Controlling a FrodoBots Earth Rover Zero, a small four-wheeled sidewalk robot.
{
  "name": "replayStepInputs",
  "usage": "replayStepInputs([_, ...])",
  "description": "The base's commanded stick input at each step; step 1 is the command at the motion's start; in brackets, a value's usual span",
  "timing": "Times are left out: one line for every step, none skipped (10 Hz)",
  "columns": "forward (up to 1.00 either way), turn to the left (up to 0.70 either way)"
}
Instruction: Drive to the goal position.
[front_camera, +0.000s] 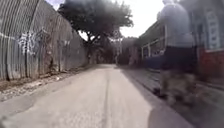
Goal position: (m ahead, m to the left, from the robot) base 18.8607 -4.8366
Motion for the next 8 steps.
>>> replayStepInputs([1.0,0.0])
replayStepInputs([1.0,0.0])
replayStepInputs([1.0,0.0])
replayStepInputs([1.0,0.0])
replayStepInputs([1.0,0.0])
replayStepInputs([1.0,0.0])
replayStepInputs([1.0,0.0])
replayStepInputs([1.0,0.0])
